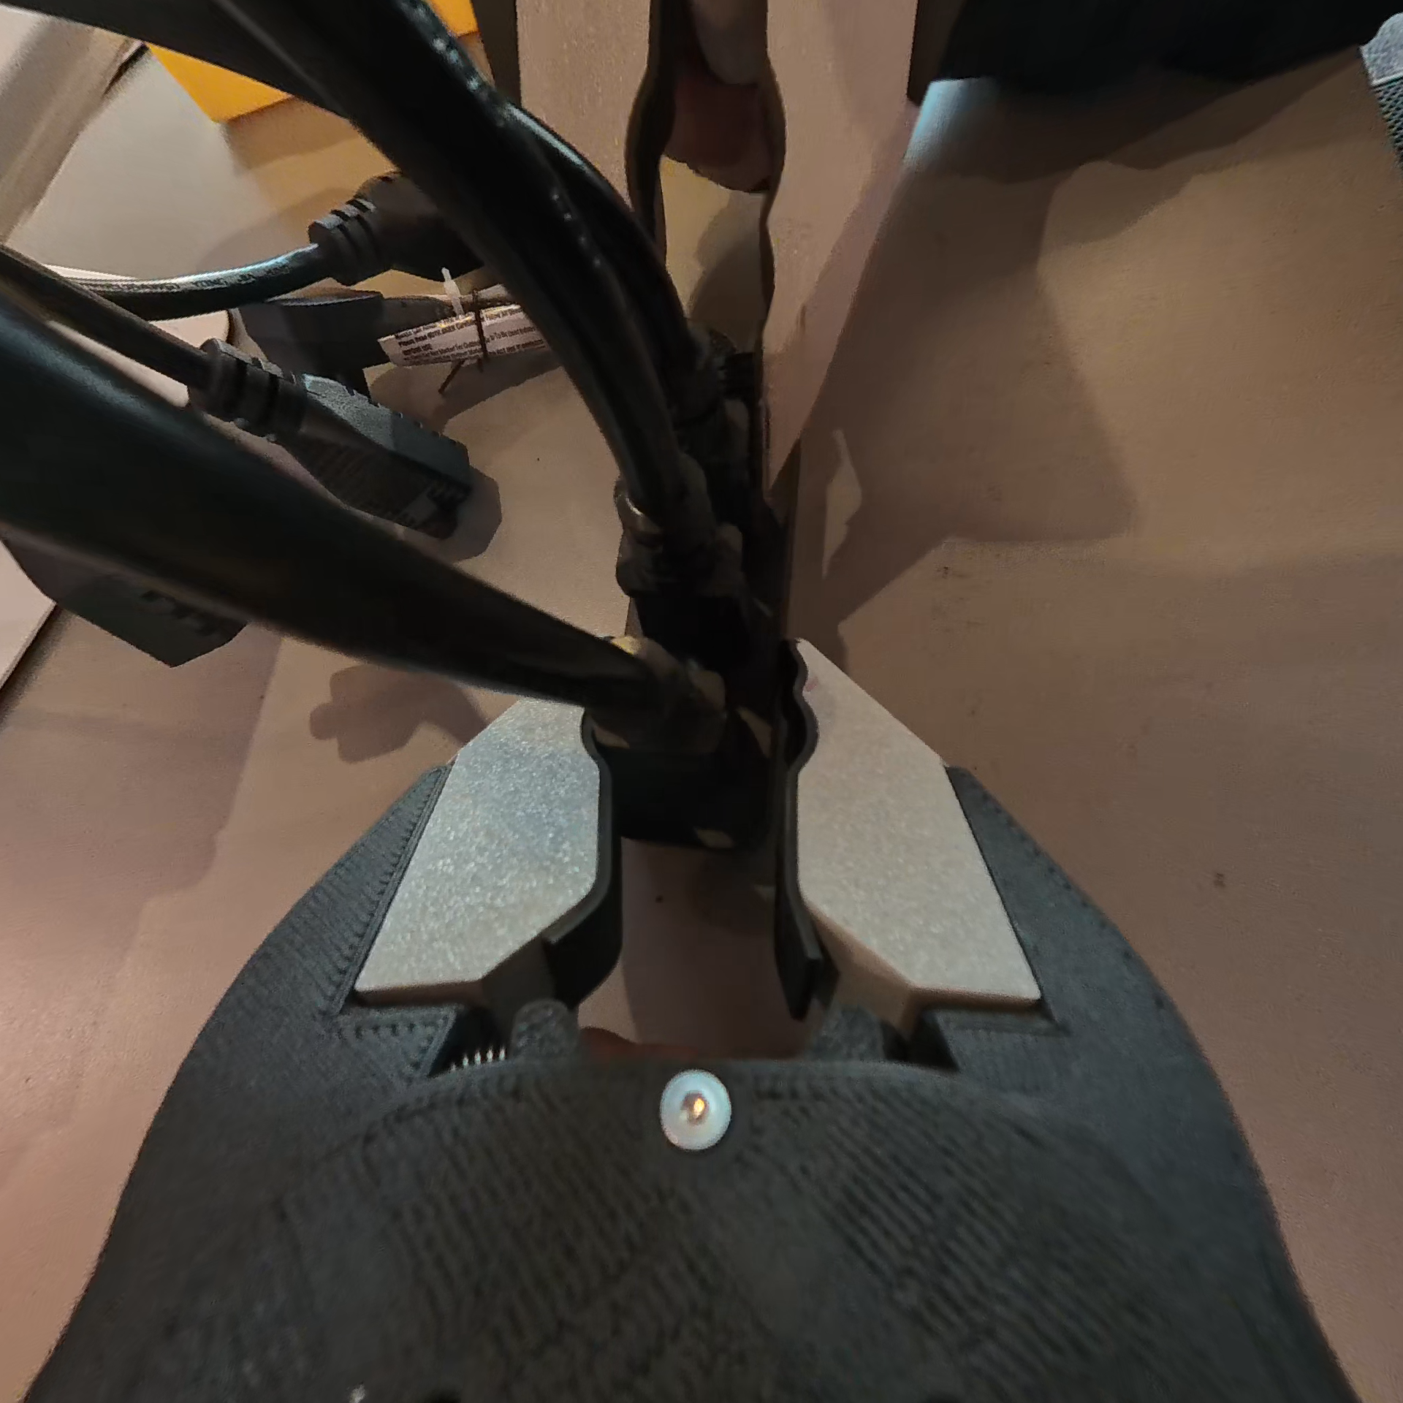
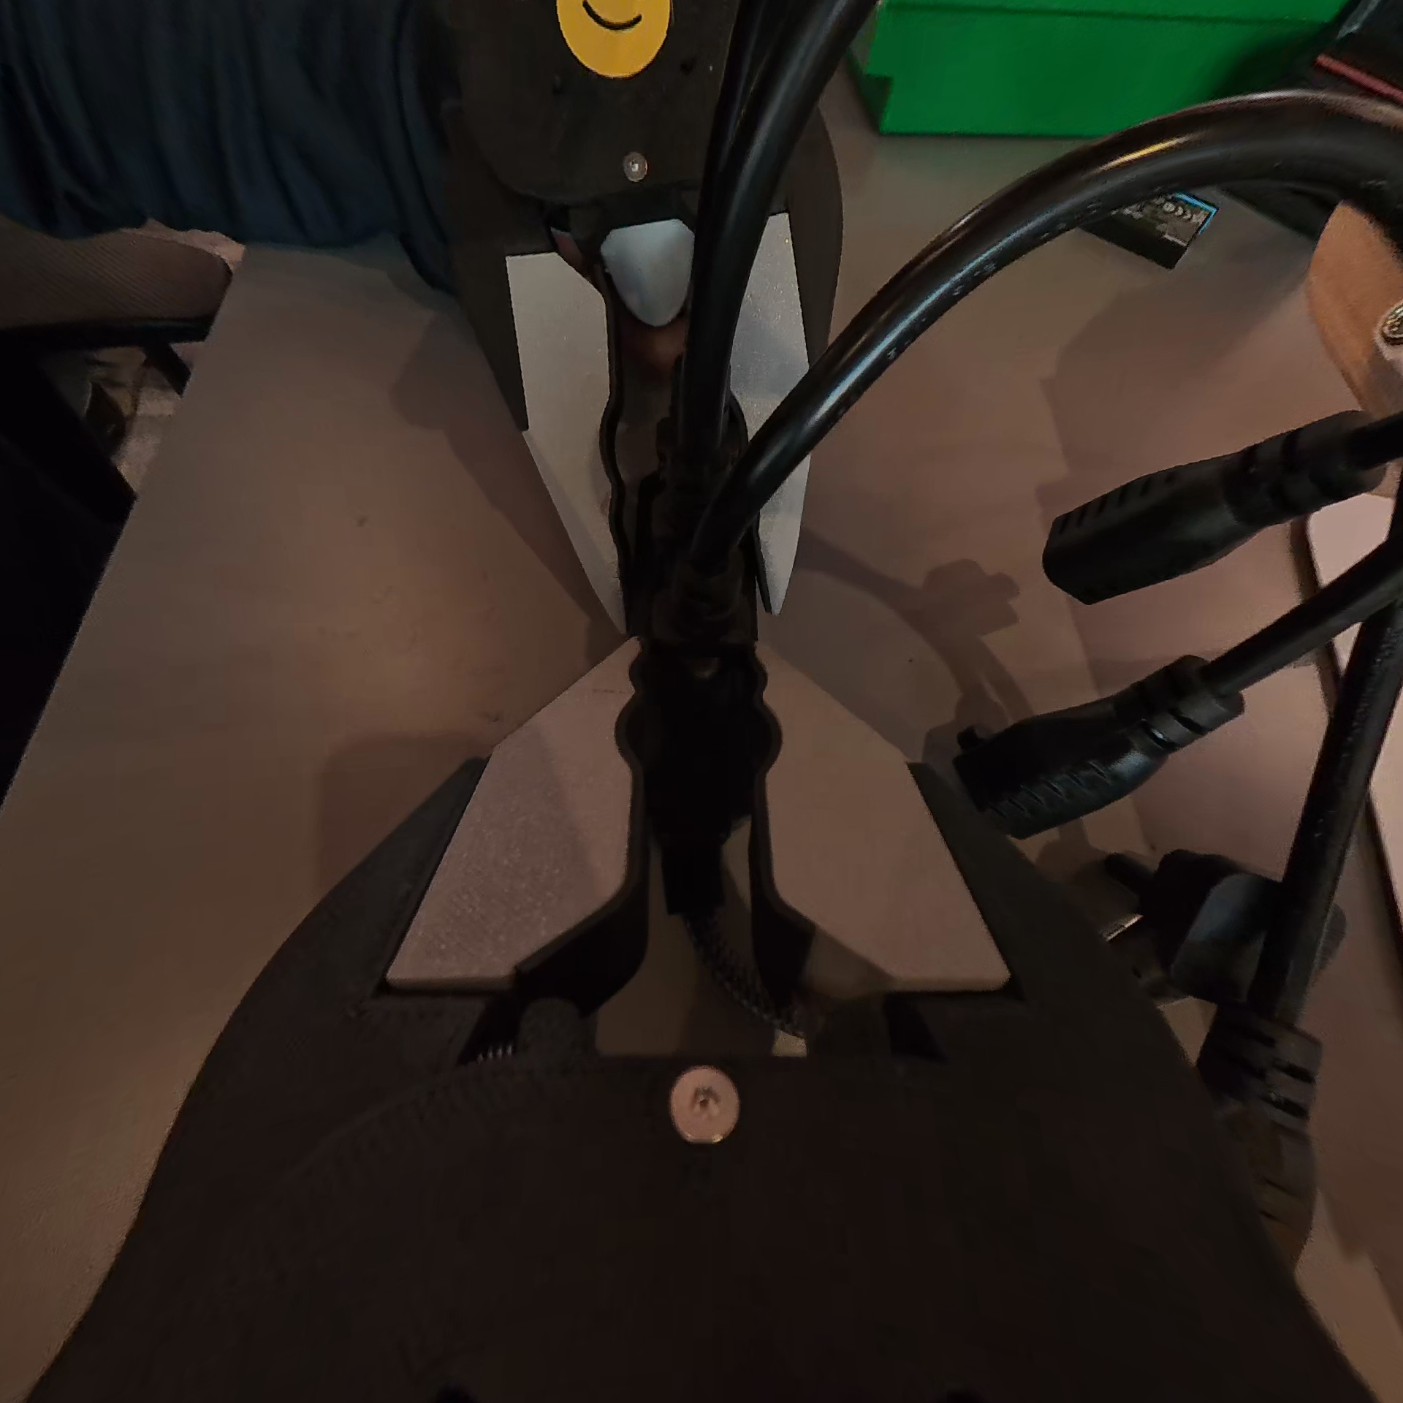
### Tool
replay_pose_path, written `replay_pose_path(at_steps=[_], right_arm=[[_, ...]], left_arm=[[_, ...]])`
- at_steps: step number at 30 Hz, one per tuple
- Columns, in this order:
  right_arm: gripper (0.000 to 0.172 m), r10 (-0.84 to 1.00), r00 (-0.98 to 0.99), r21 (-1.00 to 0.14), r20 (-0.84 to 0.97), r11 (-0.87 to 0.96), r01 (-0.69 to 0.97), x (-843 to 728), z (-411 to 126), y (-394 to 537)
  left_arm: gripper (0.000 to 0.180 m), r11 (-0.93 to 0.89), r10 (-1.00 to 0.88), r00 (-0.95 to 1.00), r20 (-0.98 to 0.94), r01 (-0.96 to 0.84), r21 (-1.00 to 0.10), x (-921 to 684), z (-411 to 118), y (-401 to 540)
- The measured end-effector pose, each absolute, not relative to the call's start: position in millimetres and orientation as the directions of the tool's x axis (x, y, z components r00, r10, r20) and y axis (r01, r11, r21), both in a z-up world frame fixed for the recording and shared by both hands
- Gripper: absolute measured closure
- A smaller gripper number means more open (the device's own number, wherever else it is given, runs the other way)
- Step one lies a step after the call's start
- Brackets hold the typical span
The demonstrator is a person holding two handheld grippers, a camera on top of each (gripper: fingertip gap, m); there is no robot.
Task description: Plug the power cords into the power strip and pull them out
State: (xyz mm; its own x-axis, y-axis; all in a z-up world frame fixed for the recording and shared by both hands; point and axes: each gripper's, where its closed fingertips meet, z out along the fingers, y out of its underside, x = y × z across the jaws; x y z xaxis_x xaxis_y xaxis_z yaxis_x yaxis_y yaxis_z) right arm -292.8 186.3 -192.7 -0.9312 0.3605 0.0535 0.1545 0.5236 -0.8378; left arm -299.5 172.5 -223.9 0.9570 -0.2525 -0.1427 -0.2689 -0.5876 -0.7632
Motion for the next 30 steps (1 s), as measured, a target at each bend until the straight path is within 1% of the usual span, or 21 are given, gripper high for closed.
replay_pose_path(at_steps=[7, 10, 15, 17, 20, 23, 27, 30], right_arm=[[0.151, 0.376, -0.927, -0.87, 0.012, 0.46, 0.175, -294.7, -184.8, 182.8], [0.151, 0.407, -0.913, -0.877, -0.03, 0.428, 0.22, -299.8, -183.6, 178.7], [0.15, 0.44, -0.897, -0.847, 0.043, 0.492, 0.201, -303.4, -185.7, 178.0], [0.15, 0.434, -0.9, -0.843, 0.042, 0.498, 0.201, -303.5, -186.3, 181.4], [0.15, 0.42, -0.907, -0.864, -0.02, 0.449, 0.227, -301.5, -182.1, 186.0], [0.151, 0.416, -0.909, -0.879, -0.037, 0.419, 0.228, -300.7, -176.0, 186.6], [0.15, 0.403, -0.913, -0.901, -0.065, 0.37, 0.227, -300.9, -168.0, 180.5], [0.15, 0.421, -0.901, -0.922, -0.107, 0.298, 0.249, -305.4, -158.3, 185.8]], left_arm=[[0.138, -0.59, -0.247, 0.959, -0.142, -0.265, -0.763, -300.4, -223.7, 172.1], [0.138, -0.601, -0.228, 0.966, -0.123, -0.239, -0.762, -304.7, -223.2, 169.9], [0.138, -0.621, -0.215, 0.967, -0.139, -0.245, -0.745, -307.9, -224.3, 168.4], [0.138, -0.603, -0.212, 0.969, -0.127, -0.232, -0.764, -308.4, -224.3, 170.2], [0.138, -0.567, -0.221, 0.97, -0.099, -0.211, -0.796, -305.4, -215.9, 170.4], [0.138, -0.548, -0.228, 0.968, -0.101, -0.213, -0.809, -303.0, -210.6, 171.8], [0.138, -0.54, -0.233, 0.972, -0.028, -0.153, -0.828, -297.8, -207.3, 170.9], [0.136, -0.519, -0.21, 0.975, -0.068, -0.17, -0.838, -303.8, -199.6, 167.1]])
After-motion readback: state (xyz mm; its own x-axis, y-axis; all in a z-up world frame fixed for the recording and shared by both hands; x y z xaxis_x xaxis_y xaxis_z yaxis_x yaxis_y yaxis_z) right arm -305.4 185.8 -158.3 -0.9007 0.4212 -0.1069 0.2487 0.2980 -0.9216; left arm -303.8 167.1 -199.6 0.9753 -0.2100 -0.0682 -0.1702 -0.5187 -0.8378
